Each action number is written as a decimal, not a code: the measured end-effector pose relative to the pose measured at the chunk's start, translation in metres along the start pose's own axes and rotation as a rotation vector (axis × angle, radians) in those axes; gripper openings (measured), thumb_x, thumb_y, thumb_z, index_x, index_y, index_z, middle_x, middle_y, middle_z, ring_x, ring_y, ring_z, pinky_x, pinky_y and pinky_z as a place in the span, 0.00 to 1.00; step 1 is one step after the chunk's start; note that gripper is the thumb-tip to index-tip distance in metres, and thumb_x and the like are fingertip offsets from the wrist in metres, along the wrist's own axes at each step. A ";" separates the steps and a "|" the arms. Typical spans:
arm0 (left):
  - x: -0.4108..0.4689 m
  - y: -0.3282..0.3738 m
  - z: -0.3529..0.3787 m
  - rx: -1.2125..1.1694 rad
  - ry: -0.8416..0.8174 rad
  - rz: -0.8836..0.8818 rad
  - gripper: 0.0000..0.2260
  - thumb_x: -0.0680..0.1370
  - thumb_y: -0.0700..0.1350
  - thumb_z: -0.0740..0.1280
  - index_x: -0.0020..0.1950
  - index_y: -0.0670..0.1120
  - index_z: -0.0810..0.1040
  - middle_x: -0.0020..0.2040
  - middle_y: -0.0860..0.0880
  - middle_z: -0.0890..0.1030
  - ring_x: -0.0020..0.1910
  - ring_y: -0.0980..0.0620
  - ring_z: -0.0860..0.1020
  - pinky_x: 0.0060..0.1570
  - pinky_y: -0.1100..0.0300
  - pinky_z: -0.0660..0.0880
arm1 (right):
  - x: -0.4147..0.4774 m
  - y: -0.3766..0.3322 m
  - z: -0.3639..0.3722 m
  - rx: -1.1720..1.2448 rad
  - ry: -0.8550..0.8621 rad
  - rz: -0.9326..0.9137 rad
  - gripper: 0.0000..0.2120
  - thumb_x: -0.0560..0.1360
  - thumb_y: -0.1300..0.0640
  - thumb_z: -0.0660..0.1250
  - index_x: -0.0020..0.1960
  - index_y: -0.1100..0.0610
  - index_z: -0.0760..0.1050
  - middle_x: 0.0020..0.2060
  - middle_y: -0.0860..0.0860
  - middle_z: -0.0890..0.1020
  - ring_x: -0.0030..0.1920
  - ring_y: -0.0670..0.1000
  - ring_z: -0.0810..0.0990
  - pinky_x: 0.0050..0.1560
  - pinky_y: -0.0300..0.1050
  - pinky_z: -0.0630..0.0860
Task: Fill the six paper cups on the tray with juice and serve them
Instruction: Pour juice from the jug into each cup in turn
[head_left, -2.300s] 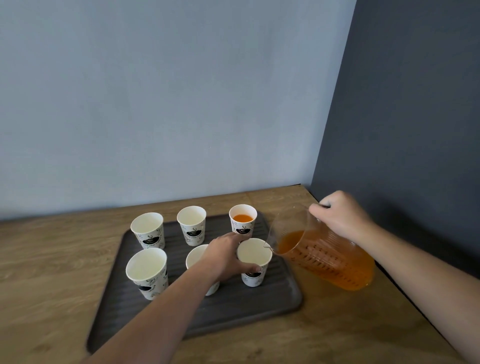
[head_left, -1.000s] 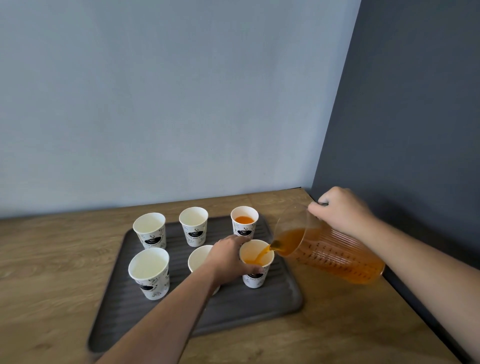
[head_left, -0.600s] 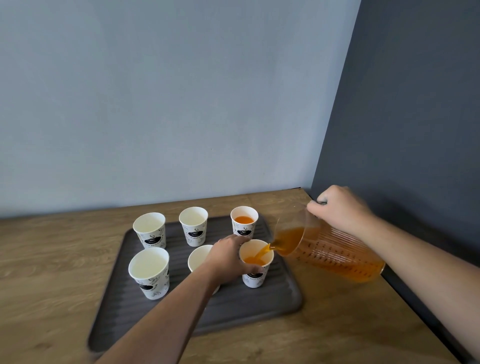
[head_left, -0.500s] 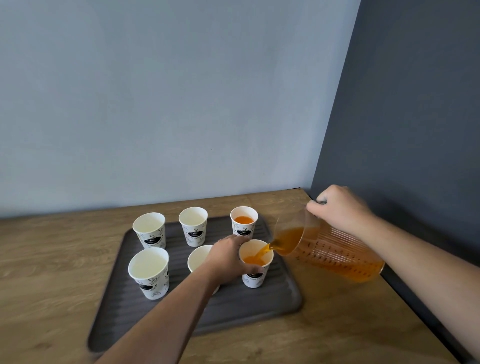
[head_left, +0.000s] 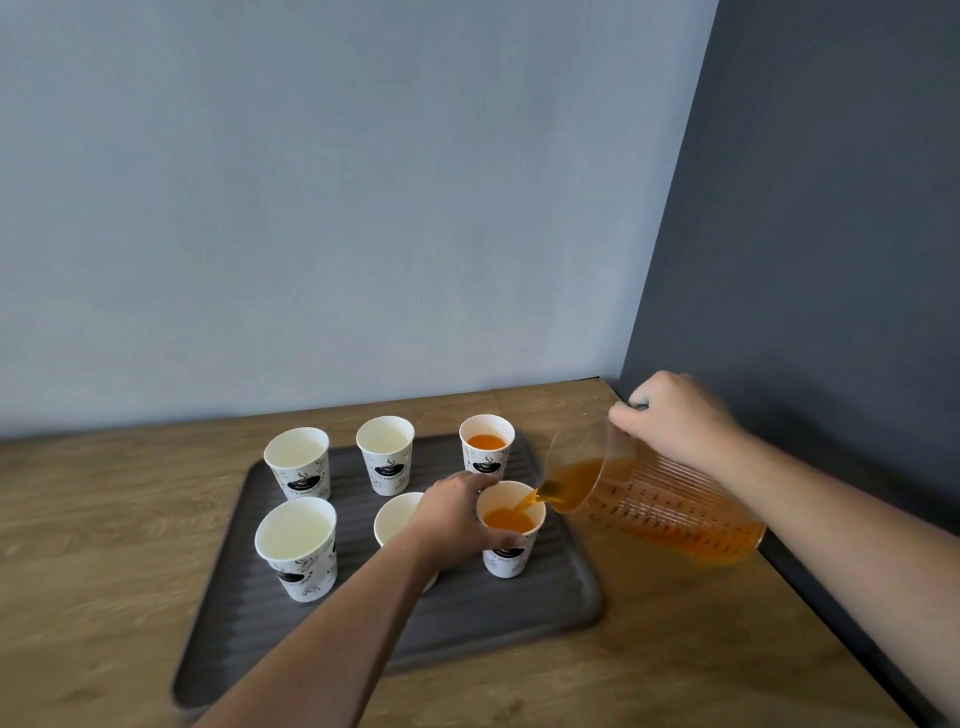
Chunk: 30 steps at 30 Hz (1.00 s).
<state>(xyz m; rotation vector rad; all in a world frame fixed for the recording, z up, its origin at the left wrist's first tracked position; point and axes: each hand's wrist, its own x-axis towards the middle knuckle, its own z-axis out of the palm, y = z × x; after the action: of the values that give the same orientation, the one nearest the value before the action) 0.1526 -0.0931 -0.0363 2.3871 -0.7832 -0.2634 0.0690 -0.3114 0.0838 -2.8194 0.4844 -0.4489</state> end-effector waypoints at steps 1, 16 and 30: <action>0.000 0.000 0.000 -0.005 -0.002 -0.003 0.38 0.64 0.60 0.76 0.71 0.52 0.70 0.68 0.52 0.74 0.66 0.52 0.72 0.65 0.54 0.70 | 0.000 0.000 0.000 0.001 -0.001 -0.001 0.23 0.73 0.49 0.65 0.25 0.55 0.60 0.23 0.51 0.62 0.26 0.50 0.63 0.30 0.42 0.58; 0.000 -0.002 0.000 -0.001 -0.023 -0.019 0.39 0.63 0.61 0.76 0.71 0.53 0.69 0.69 0.53 0.73 0.67 0.52 0.71 0.66 0.53 0.69 | -0.003 -0.002 0.003 0.043 0.009 0.013 0.22 0.72 0.50 0.65 0.24 0.55 0.60 0.22 0.50 0.61 0.26 0.50 0.61 0.30 0.42 0.56; -0.020 -0.013 -0.026 0.065 0.079 0.023 0.46 0.60 0.68 0.72 0.74 0.54 0.63 0.71 0.52 0.69 0.71 0.52 0.66 0.70 0.55 0.63 | -0.019 0.003 0.003 0.332 0.072 0.154 0.21 0.71 0.57 0.64 0.20 0.55 0.64 0.18 0.49 0.62 0.23 0.51 0.63 0.30 0.42 0.58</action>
<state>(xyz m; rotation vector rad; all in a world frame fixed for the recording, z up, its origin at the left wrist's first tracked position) 0.1524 -0.0603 -0.0237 2.4316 -0.7935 -0.1349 0.0518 -0.3070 0.0755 -2.4352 0.5781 -0.5447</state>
